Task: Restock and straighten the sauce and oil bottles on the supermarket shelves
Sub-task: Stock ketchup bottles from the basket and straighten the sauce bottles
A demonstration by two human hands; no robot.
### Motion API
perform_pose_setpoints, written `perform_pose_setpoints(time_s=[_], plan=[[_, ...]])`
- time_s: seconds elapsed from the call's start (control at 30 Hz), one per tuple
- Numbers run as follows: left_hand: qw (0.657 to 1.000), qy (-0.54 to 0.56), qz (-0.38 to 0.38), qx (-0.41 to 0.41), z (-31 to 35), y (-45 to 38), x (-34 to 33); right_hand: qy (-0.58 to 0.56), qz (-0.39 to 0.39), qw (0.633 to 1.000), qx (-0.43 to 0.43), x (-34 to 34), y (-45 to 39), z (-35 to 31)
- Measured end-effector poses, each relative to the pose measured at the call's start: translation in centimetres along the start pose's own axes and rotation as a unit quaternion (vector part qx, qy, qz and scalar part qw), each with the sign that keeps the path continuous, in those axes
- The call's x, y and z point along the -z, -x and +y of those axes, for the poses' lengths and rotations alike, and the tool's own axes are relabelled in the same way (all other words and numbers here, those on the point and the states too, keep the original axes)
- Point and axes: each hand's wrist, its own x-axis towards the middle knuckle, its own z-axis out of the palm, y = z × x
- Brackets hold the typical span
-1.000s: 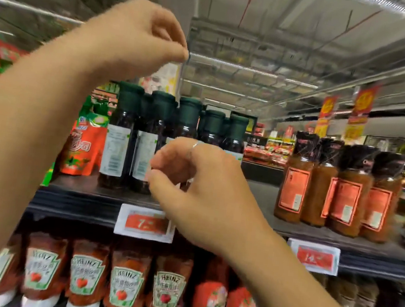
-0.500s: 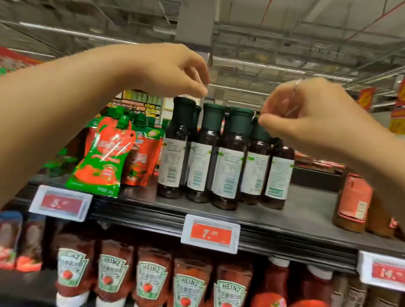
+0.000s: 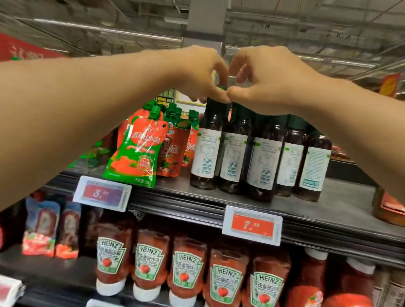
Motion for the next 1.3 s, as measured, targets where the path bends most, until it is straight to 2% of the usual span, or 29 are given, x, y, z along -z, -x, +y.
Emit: perform_pose_setpoints(time_s=[0.1,0.2,0.33,0.43,0.5,0.57,0.67,0.87,1.0,1.17,1.3], plan=[[0.999,0.050,0.014,0.009,-0.8,-0.5,-0.3,-0.037,-0.021,0.999,-0.012,-0.8,-0.9,0.1],[0.987,0.153,0.002,0.038,-1.9,-0.6,-0.3,-0.085,-0.048,0.995,-0.015,-0.9,-1.8,0.0],[0.942,0.333,-0.024,0.037,-2.6,0.2,-0.9,-0.106,-0.114,0.987,0.030,-0.8,-2.8,-0.2],[0.909,0.410,-0.054,0.057,-2.2,0.9,-1.4,-0.059,-0.143,0.987,0.050,-0.4,-3.1,-0.2],[0.905,0.416,-0.058,0.073,-1.7,1.5,-1.6,-0.043,-0.156,0.985,0.056,-0.2,-3.2,0.1],[0.910,0.403,-0.027,0.097,-1.3,2.0,-2.3,-0.053,-0.166,0.983,0.065,-0.2,-3.2,0.5],[0.939,0.314,0.034,0.135,-0.7,3.2,-4.5,-0.073,-0.154,0.982,0.075,-0.4,-3.2,0.8],[0.962,0.214,0.082,0.150,1.3,6.5,-9.3,-0.089,-0.157,0.981,0.066,-0.4,-3.8,1.3],[0.950,0.241,0.152,0.125,1.7,7.8,-12.0,-0.102,-0.150,0.981,0.067,-0.6,-4.0,1.6],[0.931,0.297,0.164,0.138,1.0,8.5,-14.1,-0.067,-0.134,0.986,0.069,-1.3,-4.9,1.7],[0.930,0.285,0.180,0.147,0.5,8.2,-14.6,-0.049,-0.122,0.990,0.058,-1.9,-5.3,1.3]])
